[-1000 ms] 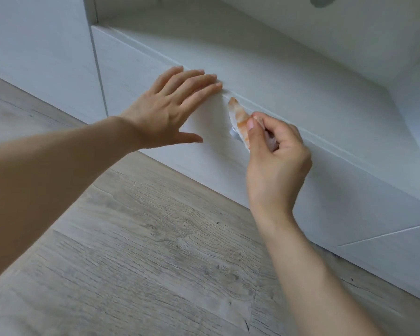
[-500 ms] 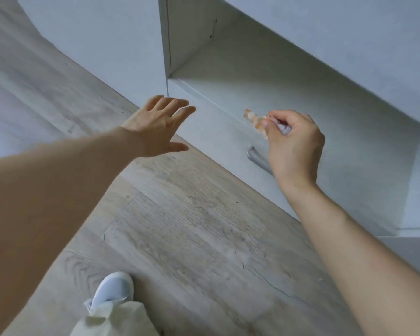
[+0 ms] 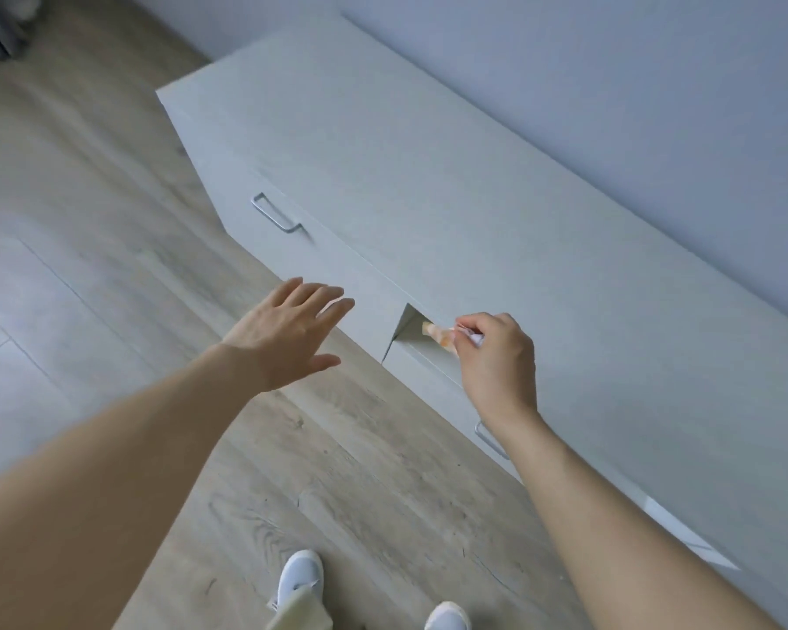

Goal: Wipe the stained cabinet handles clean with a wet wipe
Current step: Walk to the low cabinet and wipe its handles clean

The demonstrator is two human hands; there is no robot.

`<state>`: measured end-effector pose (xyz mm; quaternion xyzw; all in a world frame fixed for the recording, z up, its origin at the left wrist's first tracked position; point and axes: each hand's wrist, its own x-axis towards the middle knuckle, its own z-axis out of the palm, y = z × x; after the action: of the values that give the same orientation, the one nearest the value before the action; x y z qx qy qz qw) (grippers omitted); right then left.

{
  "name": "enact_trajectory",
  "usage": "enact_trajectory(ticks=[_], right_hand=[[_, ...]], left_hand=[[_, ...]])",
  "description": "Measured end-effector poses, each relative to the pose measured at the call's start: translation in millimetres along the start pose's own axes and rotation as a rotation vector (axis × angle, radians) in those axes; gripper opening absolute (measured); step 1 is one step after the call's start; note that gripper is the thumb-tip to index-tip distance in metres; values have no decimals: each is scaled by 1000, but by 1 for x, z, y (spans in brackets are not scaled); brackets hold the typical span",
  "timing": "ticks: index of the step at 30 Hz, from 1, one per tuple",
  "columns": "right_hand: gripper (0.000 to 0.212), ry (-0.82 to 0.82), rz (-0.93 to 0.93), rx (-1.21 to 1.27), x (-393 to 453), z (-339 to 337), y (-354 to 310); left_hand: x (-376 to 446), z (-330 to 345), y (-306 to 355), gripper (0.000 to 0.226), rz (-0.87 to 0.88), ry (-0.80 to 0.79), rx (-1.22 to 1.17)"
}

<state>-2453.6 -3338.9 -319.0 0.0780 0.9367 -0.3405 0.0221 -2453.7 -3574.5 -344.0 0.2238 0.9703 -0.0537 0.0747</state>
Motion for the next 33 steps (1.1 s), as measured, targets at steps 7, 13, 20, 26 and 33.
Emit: enact_trajectory(ticks=[7, 13, 20, 26, 33], right_hand=[[16, -9, 41, -12, 46, 7, -57], [16, 32, 18, 33, 126, 22, -96], [17, -12, 57, -6, 189, 73, -132], [17, 18, 138, 19, 217, 142, -183], [12, 173, 291, 88, 197, 248, -221]], left_hand=[[28, -43, -70, 70, -45, -101, 79], [91, -49, -122, 65, -32, -163, 100], [139, -26, -194, 61, -21, -254, 26], [162, -1, -281, 60, 91, -263, 80], [170, 56, -361, 63, 305, -186, 171]])
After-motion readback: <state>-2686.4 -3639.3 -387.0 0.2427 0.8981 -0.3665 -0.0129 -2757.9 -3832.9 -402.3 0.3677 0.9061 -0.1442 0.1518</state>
